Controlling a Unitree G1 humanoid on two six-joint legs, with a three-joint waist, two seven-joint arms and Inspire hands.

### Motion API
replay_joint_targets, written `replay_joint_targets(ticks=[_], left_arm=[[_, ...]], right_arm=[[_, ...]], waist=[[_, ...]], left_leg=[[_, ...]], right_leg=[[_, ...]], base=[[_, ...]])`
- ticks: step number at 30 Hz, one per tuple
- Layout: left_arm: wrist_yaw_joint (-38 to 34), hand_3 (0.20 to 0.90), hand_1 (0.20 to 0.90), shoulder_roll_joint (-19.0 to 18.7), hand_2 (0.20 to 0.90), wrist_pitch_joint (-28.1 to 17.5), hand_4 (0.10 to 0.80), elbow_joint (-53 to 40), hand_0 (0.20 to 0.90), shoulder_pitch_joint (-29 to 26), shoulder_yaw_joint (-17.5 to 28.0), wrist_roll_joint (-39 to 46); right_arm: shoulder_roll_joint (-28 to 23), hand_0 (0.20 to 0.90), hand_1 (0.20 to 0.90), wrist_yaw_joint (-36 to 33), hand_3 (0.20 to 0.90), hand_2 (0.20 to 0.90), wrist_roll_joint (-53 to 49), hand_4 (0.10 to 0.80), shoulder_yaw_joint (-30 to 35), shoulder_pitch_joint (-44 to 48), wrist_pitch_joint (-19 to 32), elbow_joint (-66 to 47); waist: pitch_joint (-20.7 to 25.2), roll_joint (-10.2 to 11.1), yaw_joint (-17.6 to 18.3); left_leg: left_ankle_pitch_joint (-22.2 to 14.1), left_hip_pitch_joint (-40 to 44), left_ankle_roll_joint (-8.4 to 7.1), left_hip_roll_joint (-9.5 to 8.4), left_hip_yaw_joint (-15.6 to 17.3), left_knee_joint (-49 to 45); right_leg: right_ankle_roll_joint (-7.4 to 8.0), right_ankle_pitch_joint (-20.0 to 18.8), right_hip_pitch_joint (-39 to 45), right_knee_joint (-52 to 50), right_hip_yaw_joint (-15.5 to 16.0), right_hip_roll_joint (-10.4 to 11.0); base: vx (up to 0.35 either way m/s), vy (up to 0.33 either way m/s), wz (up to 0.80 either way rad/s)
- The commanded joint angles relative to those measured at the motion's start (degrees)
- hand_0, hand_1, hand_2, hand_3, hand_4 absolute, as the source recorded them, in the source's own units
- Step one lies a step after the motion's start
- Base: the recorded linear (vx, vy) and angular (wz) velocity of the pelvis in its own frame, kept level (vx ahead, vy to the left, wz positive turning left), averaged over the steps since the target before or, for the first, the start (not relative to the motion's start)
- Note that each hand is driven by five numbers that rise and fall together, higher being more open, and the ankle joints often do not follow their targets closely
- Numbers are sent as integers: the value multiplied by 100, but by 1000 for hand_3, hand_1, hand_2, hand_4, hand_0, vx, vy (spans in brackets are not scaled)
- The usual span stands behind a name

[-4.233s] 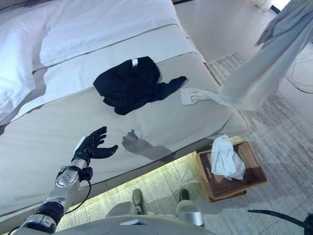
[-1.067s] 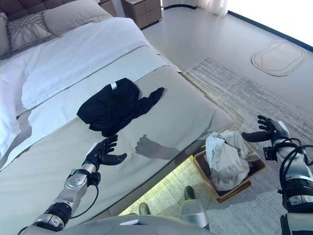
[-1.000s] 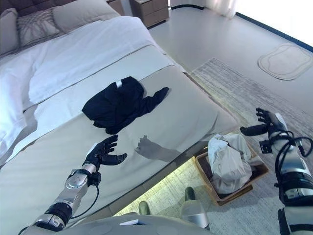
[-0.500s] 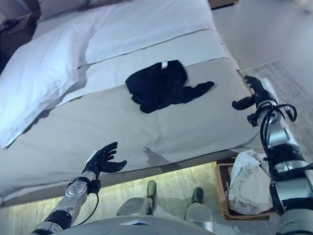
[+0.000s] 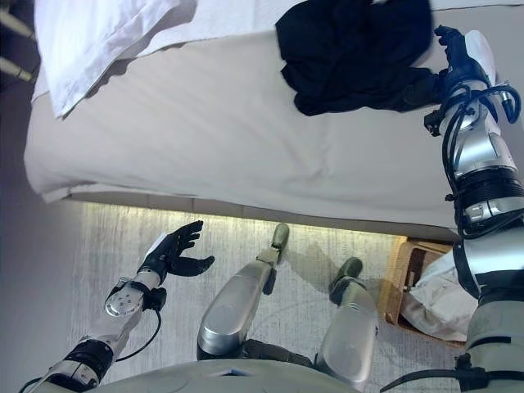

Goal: Pick up the clothes from the bed and place them into the basket

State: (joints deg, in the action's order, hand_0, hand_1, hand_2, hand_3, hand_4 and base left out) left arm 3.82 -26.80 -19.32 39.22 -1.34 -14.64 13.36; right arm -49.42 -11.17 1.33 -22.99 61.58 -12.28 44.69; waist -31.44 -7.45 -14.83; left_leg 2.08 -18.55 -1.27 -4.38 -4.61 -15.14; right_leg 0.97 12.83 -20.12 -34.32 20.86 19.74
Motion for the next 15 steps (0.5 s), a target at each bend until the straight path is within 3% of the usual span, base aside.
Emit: replay_joint_targets(ticks=[1,7,15], left_arm=[[-255,900,900,-462,900,-501,800,-720,900,424,14,-15],[-292,900,900,-541,900,-507,800,-1286,900,643,159,448],[-418,900,900,-612,900,-703,800,-1948,900,808,247,932]], right_arm=[[-518,900,900,-653,900,900,-2,800,-279,1014,16,-395],[-510,900,900,-924,900,900,-155,800,-201,1162,-300,-296],[-746,900,900,-873,900,900,-365,800,-730,1900,-470,460]], waist=[[164,-50,-120],[164,-89,-298],[164,-214,-479]], left_leg=[[-949,-554,47,49,186,-1141],[-1186,-1544,193,-70,221,-2013],[-1234,-2710,362,-129,219,-2729]], right_leg=[[-348,434,-376,-876,-10,-386],[-421,610,-1166,-1594,-40,-308],[-438,643,-2290,-2177,-120,-332]], base=[[-4,9,25],[-7,-15,14],[-55,-43,13]])
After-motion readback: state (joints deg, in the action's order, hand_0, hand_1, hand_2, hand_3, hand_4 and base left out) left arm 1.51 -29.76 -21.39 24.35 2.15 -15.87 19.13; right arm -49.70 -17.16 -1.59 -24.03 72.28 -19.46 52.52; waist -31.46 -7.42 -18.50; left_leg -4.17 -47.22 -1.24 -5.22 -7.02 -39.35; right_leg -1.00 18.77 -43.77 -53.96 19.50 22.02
